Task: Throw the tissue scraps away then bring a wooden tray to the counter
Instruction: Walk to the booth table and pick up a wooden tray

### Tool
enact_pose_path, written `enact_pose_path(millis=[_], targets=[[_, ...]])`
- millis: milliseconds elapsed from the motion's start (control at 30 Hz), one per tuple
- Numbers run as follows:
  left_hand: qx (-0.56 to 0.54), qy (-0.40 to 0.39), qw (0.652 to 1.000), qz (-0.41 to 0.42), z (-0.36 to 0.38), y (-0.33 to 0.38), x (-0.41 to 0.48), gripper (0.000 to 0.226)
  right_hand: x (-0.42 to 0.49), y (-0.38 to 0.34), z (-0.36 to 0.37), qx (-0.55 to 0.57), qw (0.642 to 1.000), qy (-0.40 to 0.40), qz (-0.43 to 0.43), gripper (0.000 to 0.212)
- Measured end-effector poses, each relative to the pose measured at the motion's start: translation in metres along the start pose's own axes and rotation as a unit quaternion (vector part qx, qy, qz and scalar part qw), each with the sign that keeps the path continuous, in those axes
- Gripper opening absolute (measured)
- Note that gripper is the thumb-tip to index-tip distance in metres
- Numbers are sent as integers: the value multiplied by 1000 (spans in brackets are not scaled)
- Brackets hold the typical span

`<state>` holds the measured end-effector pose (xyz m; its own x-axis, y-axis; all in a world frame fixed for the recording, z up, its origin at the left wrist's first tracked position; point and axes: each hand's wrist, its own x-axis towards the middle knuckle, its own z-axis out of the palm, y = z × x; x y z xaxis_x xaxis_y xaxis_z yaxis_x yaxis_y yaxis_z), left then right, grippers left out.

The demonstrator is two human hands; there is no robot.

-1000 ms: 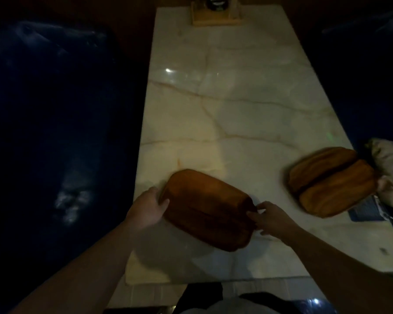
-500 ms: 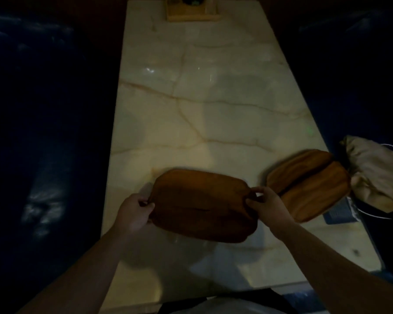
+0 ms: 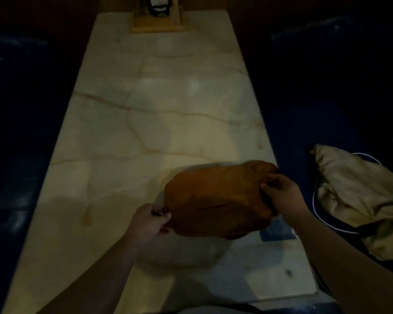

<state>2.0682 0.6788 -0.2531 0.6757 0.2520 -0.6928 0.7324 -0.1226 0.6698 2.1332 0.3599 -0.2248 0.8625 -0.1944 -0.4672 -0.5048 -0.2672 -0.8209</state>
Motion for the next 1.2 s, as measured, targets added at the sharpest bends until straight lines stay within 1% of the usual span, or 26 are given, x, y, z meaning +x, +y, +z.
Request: enact_pose_path(millis=[100,267,400,600,733,867,1067,1133,1200], targets=[[-23,-13,1000,-7,36,8,-3,11,27,2,-30,-19,1000,-12,-13,34],[-5,-15,1000,-24,80,15,-6,6,69,5,-60,-48,998,-38,-32,23],[-11,-5,999,-45,99,12,-9,14,88,9,-70,-85,993,-65,-38,25],[-14,5,997,-71,118,4,-12,15,104,14,-74,-141,983,-98,-58,30],[13,6,996,-83,127,5,-18,16,109,15,-74,-180,976,-108,-64,29],[57,5,996,-73,128,4,-19,24,112,17,-72,-203,970,-120,-62,24],[75,17,994,-80,126,6,-20,17,117,20,-70,-250,956,-131,-74,28],[78,31,995,-61,124,10,-18,17,117,23,-71,-263,954,-123,-70,29],[69,41,995,-53,124,14,-13,26,111,26,-70,-273,953,-112,-65,34]])
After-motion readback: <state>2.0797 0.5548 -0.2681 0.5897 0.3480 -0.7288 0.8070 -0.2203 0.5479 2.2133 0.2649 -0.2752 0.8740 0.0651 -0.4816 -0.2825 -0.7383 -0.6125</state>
